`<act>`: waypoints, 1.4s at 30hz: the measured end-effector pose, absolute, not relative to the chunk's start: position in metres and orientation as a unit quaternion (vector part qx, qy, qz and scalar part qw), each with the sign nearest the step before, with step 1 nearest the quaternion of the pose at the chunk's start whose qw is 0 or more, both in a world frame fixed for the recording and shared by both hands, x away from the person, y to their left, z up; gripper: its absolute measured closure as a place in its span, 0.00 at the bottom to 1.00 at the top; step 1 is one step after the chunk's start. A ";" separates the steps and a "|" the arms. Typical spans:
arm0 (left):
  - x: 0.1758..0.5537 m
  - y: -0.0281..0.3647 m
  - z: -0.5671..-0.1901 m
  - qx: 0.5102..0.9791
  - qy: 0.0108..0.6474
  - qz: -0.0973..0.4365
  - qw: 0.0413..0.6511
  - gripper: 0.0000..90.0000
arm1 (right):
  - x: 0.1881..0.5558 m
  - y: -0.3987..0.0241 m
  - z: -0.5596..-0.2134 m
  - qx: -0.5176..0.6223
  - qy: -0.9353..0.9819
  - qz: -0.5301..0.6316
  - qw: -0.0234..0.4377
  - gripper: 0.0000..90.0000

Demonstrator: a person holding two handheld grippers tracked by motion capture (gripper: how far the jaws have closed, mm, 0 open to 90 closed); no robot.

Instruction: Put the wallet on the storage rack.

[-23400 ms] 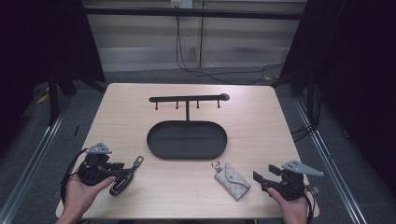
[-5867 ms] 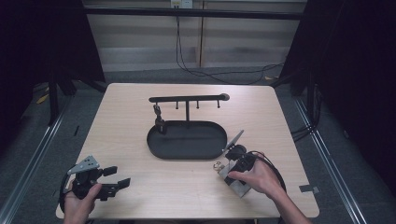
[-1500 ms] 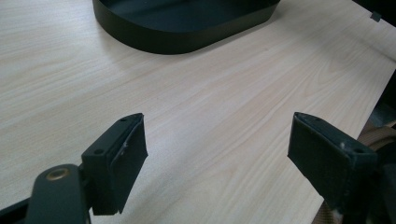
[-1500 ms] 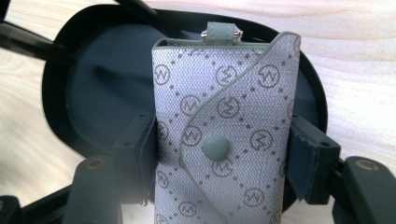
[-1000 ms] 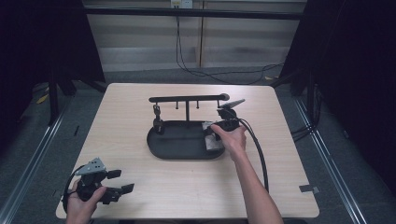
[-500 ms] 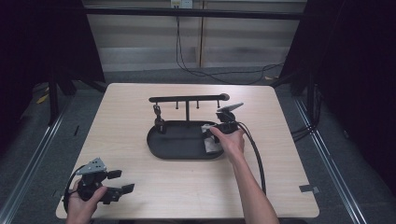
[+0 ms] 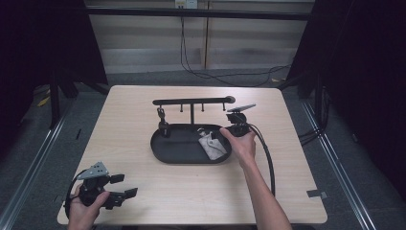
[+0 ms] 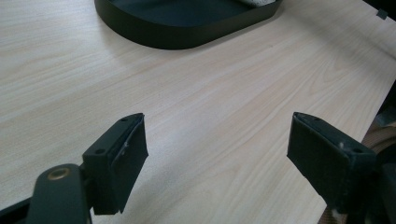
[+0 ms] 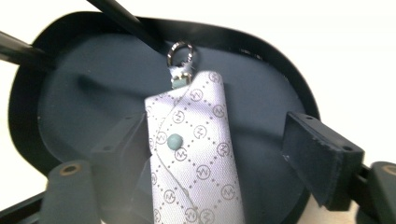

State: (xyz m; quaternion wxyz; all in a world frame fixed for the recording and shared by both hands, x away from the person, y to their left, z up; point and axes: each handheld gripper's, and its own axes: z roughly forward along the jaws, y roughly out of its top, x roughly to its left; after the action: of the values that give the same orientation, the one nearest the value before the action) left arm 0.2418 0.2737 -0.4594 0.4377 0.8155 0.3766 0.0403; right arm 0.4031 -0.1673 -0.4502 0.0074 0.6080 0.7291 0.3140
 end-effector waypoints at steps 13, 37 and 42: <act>0.243 0.279 -0.458 0.806 0.387 0.045 0.446 0.22 | 0.382 -0.180 -0.440 0.568 0.748 0.340 0.040 0.18; 0.244 0.281 -0.458 0.800 0.403 0.048 0.442 0.24 | 0.320 -0.224 -0.437 0.549 0.741 0.380 0.076 0.19; 0.245 0.280 -0.458 0.802 0.403 0.046 0.438 0.24 | 0.303 -0.227 -0.439 0.543 0.743 0.382 0.081 0.19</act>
State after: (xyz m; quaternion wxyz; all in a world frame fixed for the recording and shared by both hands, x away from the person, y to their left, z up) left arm 0.2446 0.2801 -0.4583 0.4381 0.8022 0.4031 0.0461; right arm 0.3026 -0.2272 -0.4391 0.0810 0.5434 0.7430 0.3822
